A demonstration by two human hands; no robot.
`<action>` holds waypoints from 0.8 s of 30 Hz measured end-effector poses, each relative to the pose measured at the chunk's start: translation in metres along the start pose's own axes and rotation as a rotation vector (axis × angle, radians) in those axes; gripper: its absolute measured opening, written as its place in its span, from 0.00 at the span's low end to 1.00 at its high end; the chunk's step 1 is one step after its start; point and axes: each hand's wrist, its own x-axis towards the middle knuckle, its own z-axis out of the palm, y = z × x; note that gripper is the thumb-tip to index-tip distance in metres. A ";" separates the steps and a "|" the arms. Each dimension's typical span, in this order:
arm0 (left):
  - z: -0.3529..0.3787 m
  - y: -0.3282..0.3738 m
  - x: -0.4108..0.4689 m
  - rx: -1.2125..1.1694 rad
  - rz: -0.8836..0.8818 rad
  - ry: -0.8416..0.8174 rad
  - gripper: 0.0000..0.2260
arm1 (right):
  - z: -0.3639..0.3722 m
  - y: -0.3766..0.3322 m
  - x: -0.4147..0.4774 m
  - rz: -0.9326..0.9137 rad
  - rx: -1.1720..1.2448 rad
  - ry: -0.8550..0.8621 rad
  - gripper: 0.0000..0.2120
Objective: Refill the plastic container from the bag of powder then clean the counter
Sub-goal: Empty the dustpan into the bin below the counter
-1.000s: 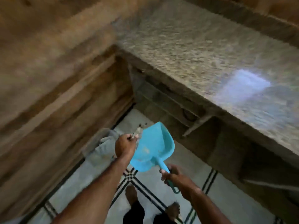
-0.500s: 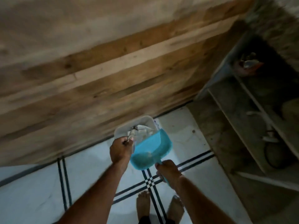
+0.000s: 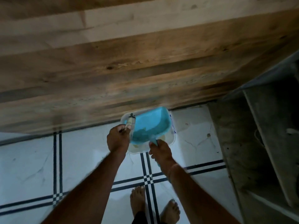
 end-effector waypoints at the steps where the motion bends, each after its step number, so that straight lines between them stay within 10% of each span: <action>1: 0.001 0.001 0.002 -0.022 -0.011 0.019 0.14 | 0.001 0.006 -0.004 -0.025 0.013 0.005 0.16; 8: 0.015 -0.013 0.029 -0.098 -0.001 0.082 0.16 | 0.026 0.029 0.060 0.023 0.035 0.006 0.04; 19: 0.039 -0.055 0.035 -0.202 -0.035 0.023 0.15 | 0.039 0.056 0.098 0.001 -0.555 0.195 0.26; 24: 0.032 -0.051 0.027 -0.279 -0.074 -0.083 0.08 | 0.013 0.058 0.071 -0.065 -0.453 0.230 0.30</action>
